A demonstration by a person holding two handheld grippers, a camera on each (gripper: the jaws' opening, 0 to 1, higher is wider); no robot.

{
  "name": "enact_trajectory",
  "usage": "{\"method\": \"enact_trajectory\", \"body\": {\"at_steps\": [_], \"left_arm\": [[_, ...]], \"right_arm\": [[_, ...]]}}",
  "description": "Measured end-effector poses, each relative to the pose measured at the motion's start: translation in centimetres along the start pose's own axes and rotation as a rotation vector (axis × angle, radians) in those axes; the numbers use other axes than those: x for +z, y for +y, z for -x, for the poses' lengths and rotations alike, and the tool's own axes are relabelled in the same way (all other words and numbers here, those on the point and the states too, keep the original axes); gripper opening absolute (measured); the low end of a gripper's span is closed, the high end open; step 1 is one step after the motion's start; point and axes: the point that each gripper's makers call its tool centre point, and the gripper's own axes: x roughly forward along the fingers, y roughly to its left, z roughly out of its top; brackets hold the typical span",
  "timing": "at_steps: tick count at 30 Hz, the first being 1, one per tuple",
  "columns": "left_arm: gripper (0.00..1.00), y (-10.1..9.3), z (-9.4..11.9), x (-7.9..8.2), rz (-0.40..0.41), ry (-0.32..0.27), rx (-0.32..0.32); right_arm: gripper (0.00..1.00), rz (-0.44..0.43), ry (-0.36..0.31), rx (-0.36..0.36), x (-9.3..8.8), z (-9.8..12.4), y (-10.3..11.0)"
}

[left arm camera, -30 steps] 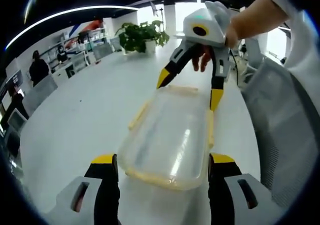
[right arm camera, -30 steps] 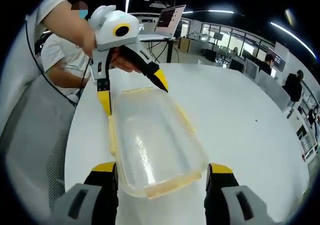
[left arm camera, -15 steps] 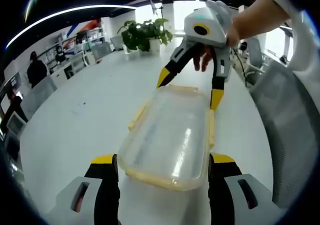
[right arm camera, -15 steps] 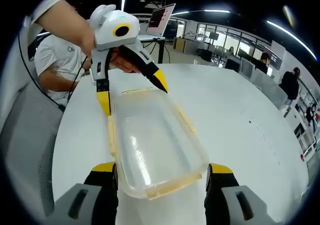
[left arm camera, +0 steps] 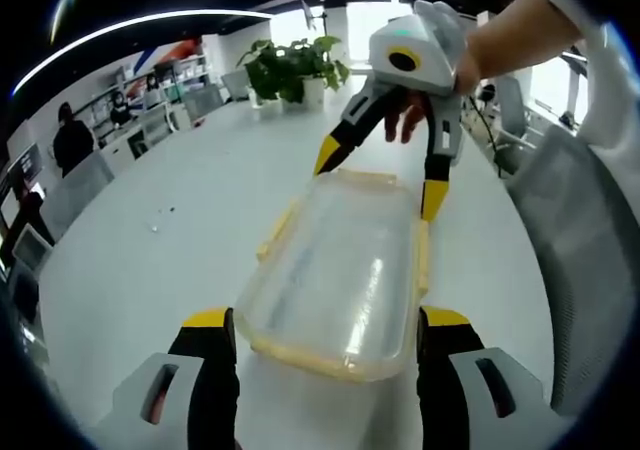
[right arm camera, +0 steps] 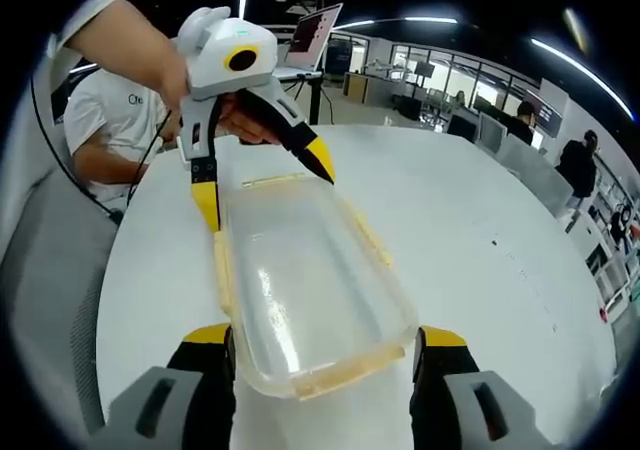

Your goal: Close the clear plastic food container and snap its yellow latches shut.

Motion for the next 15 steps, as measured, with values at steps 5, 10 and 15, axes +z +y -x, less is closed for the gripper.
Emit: {"method": "enact_trajectory", "body": {"at_steps": [5,10,15], "left_arm": [[0.77,0.0,0.1,0.5,0.044,-0.023,0.001],[0.9,-0.2,0.2,0.5,0.051,-0.009,0.008],[0.99,-0.7,0.6,0.5,0.097,-0.005,0.005]], "right_arm": [[0.73,-0.003,0.011,-0.007,-0.2,0.0,0.0],[0.88,-0.004,0.046,-0.001,-0.8,0.1,0.6],[0.99,-0.055,0.041,0.011,-0.9,0.5,0.8]]}}
